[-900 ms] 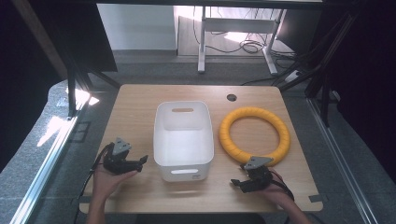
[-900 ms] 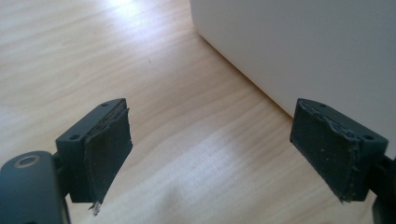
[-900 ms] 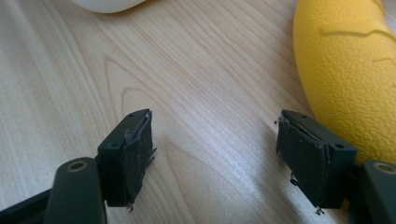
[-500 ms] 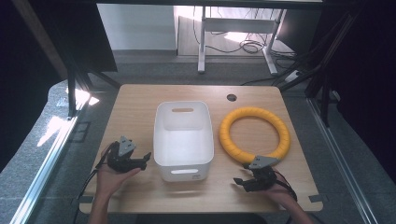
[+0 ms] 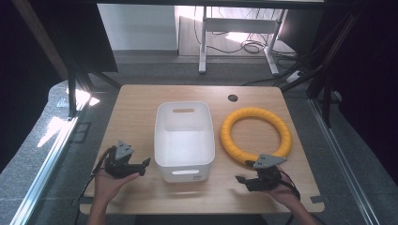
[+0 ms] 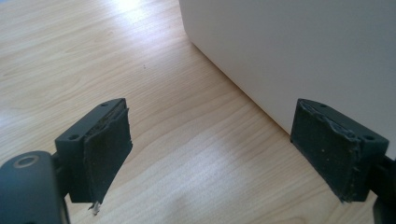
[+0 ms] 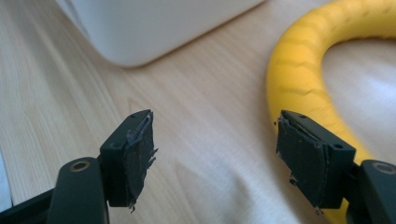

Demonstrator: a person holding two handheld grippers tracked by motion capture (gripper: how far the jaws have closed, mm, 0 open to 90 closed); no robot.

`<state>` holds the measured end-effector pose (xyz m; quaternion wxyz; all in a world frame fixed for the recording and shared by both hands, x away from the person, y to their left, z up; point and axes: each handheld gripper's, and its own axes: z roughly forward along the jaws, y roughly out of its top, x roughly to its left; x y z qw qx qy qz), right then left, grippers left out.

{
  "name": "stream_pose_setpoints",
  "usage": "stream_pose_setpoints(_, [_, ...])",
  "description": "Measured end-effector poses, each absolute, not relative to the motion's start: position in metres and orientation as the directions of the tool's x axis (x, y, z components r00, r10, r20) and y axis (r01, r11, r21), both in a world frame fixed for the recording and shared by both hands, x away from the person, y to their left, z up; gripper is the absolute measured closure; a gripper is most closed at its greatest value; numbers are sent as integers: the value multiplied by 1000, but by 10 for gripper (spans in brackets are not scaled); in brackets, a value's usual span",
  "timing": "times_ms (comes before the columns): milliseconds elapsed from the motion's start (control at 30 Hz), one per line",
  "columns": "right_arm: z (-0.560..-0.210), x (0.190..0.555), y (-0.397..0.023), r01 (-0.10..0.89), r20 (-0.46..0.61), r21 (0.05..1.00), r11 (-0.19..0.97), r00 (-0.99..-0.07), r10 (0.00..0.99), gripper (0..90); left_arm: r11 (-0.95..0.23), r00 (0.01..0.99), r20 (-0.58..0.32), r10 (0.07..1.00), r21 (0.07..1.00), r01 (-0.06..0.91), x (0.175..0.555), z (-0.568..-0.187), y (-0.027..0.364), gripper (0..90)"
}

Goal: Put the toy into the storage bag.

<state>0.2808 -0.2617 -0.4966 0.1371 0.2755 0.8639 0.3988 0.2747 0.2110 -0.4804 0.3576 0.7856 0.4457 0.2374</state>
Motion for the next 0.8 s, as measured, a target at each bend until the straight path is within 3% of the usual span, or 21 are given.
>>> stream_pose_setpoints(800, [-463, 311, -273, 362, -39, 773, 521, -793, 608, 244, -403, 509, 87, 856, 729, 553, 274, -489, 209, 132])
